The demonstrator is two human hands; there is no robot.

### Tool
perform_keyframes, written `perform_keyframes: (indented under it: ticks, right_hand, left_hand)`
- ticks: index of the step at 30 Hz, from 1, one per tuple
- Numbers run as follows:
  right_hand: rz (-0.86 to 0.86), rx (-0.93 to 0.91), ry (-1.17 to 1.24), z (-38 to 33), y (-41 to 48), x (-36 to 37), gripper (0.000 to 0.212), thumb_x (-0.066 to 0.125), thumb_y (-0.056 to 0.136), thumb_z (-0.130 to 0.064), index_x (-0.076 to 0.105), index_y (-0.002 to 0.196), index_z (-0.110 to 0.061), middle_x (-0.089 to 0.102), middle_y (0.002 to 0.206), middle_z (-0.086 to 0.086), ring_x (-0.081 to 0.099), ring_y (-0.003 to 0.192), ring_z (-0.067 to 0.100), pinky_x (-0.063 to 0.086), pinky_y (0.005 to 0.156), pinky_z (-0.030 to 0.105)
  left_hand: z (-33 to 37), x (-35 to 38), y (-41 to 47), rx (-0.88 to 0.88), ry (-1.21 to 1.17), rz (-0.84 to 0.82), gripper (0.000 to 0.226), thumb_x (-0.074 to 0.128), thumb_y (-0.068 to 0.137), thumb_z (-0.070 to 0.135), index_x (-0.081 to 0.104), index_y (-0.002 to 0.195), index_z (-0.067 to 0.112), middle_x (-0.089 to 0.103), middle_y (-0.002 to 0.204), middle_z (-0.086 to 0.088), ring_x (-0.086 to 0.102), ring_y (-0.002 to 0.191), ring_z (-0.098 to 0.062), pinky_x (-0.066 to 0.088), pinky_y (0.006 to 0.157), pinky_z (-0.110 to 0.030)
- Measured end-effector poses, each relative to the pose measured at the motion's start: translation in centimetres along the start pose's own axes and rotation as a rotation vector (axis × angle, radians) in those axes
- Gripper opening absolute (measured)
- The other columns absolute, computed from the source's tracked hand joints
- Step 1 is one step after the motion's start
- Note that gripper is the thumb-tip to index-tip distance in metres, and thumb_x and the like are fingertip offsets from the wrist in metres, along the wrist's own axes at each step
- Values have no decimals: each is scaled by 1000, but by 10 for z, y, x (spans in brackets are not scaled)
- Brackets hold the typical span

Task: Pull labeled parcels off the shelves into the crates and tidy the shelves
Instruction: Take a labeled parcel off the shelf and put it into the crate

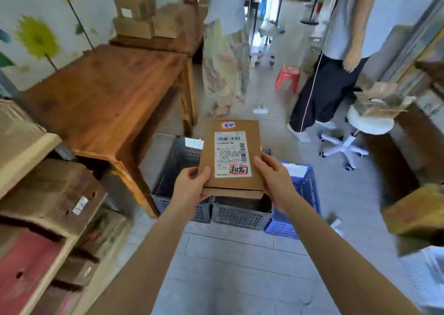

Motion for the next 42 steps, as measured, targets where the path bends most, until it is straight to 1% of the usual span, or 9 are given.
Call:
perform_keyframes:
  ticks: [4,9,14,19,25,28,32,37,42]
  right_hand:
    - [7,122,-38,21,87,-29,37,56,90,-16,50,126,-17,64,112,7,64,98,21,57,71,30]
    - [71,250,-79,70,217,-61,44,54,91,-16,41,134,-15,59,119,8,61,104,24,55,73,33]
    - [118,443,-128,154,346,-89,43,54,92,-19,41,132,-10,59,118,4,61,97,20,51,65,27]
    - [205,521,-259,275,465,-123,39,50,93,-12,44,131,-10,61,109,7,60,93,20,50,68,29]
    - [248,560,-405,455,601,-146,40,44,96,-15,42,135,-11,58,124,8,57,106,23,49,92,38]
    - [241,534,-431,532,658,-148,33,44,96,-18,49,128,-11,60,123,10,58,104,24,49,89,35]
    - [239,495,-474,597,703,-151,36,44,96,-21,47,130,-12,59,124,10,55,108,24,45,90,31]
    - [200,508,-495,606,715,-150,40,39,96,-14,41,135,-6,53,132,14,53,116,28,42,99,33]
    - [157,544,-613,526,670,-149,44,43,95,-23,39,137,-10,54,130,11,55,111,28,43,89,31]
  left_hand:
    - [-25,40,86,-112,5,-25,25,57,91,21,51,114,13,60,118,-9,59,100,-21,53,84,-40]
    - [-84,89,208,-393,-48,-138,40,52,93,10,42,131,17,57,121,-7,61,96,-22,53,72,-34]
    - [-167,114,334,-669,-206,71,27,56,89,4,53,113,-8,64,97,-17,62,79,-20,49,74,-30]
    - [-286,136,450,-807,-207,112,21,48,94,9,53,110,-3,64,96,-17,62,85,-26,48,78,-38]
    - [-457,135,594,-783,-35,306,36,44,97,18,42,129,2,56,125,-23,59,95,-32,49,80,-41]
    - [-524,125,659,-717,13,372,38,45,96,20,41,131,3,54,128,-22,58,107,-37,48,76,-39]
    - [-578,118,715,-638,3,405,34,45,97,17,45,126,0,55,117,-19,57,89,-28,48,72,-38]
    - [-596,112,726,-658,191,421,49,43,96,32,37,134,2,47,135,-20,51,119,-36,43,101,-48]
    - [-527,123,684,-639,331,288,50,40,96,37,52,120,-5,55,126,-27,53,116,-39,45,98,-47]
Point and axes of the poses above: each hand's wrist, its own y-axis towards the middle knuckle, its own x-axis out of the palm, z = x × y, the point moved 7 cm from there along y, towards the middle knuckle
